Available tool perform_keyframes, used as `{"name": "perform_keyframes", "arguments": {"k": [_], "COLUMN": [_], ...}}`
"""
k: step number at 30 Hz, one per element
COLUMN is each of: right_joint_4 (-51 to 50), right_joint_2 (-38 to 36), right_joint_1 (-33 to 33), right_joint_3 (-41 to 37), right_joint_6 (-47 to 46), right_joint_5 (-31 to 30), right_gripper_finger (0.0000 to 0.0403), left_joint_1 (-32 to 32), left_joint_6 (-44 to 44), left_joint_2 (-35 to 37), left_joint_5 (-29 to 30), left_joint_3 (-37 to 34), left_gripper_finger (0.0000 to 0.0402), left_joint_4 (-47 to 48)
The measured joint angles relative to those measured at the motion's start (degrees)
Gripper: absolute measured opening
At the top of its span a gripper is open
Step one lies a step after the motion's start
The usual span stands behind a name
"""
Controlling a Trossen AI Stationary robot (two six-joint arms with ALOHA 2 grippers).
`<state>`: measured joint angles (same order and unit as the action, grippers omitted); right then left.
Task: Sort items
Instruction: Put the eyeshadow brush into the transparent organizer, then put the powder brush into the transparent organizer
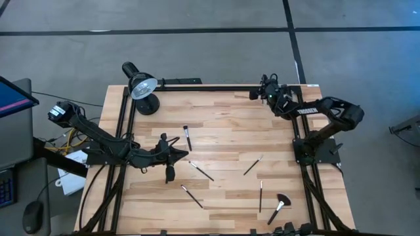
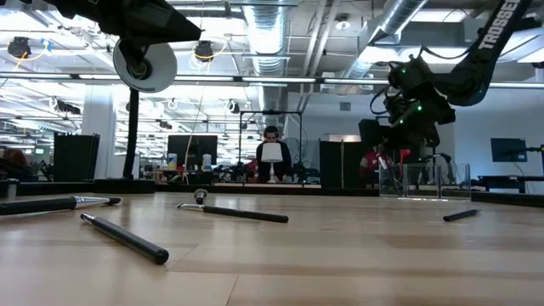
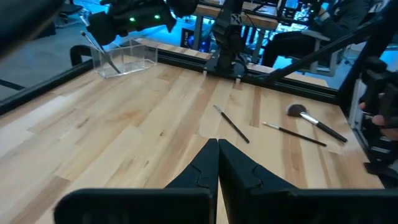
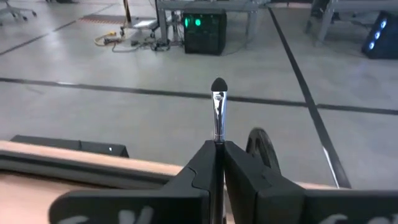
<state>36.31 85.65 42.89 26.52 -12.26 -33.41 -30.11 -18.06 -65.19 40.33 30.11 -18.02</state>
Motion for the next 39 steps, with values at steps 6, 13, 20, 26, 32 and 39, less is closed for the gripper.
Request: {"name": "perform_keyframes", "arguments": {"k": [6, 13, 20, 26, 32, 39], "right_joint_4": [-0.36, -4.02, -6.29, -6.88, -20.33, -46.49], "right_joint_2": [-0.51, -0.55, -1.07, -8.32, -20.55, -29.69], "right_joint_1": [0.00, -0.11, -1.81, -4.13, -10.09, -22.14], "right_joint_3": [-0.02, 0.01, 0.01, 0.01, 0.07, 1.04], "right_joint_6": [-0.32, -2.41, -3.07, -1.12, 1.78, -8.41], "right_joint_5": [0.47, 3.21, 3.48, 3.43, 3.72, 6.18], "right_gripper_finger": [0.0025, 0.0039, 0.0061, 0.0062, 0.0062, 0.0062], "left_joint_1": [-0.02, -0.02, -0.01, -0.02, -0.02, 0.25], "left_joint_6": [-0.09, -0.24, -0.26, -0.26, -0.44, -0.46], "left_joint_2": [-0.01, 0.00, 0.00, -0.02, -0.02, -0.02], "left_joint_5": [-0.08, -0.08, -0.29, -1.54, -1.52, -1.42], "left_joint_3": [0.00, 0.00, 0.00, 0.00, 0.00, 0.00], "left_gripper_finger": [0.0006, 0.0006, 0.0006, 0.0006, 0.0006, 0.0006], "left_joint_4": [0.00, 0.00, 0.00, 0.01, 0.02, 0.00]}}
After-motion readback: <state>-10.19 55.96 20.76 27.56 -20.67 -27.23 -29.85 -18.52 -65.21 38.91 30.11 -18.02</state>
